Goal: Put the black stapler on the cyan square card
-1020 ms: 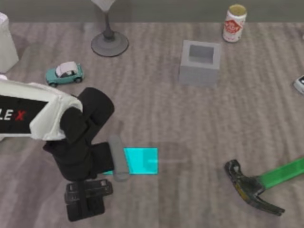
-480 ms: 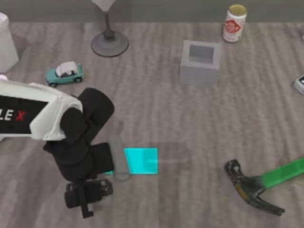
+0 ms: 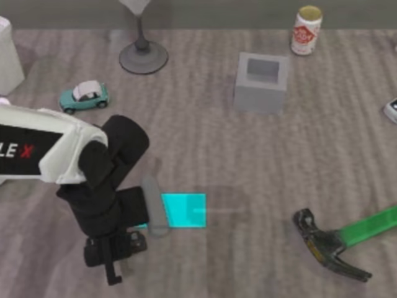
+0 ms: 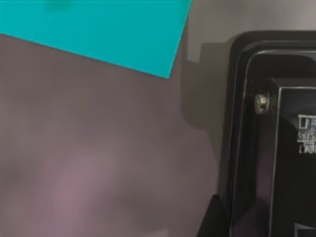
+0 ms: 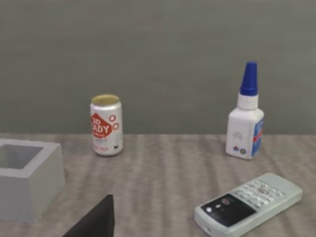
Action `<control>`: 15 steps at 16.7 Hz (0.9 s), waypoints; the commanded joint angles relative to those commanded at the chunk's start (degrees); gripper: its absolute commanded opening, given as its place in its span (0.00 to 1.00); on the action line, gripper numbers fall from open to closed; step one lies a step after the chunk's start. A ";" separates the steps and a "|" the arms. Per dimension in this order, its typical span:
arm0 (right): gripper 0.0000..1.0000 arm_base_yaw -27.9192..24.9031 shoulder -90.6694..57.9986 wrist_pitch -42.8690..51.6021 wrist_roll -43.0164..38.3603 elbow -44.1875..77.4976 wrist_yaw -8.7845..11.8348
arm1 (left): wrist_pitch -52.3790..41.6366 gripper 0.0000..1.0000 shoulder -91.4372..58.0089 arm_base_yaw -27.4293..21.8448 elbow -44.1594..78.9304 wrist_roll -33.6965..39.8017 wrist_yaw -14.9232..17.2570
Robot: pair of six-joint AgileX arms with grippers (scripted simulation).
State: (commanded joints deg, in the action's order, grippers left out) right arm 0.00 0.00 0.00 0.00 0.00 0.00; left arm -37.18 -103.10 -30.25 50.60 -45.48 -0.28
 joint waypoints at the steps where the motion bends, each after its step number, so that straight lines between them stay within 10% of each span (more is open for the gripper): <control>1: 1.00 0.00 0.00 0.00 0.00 0.00 0.00 | 0.00 0.00 0.00 0.00 0.00 0.00 0.00; 15: 1.00 0.00 0.00 0.00 0.00 0.00 0.00 | -20.91 0.00 8.57 0.64 11.45 0.20 -0.01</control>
State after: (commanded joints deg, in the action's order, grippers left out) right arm 0.00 0.00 0.00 0.00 0.00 0.00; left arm -58.09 -94.53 -29.61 62.04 -45.28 -0.29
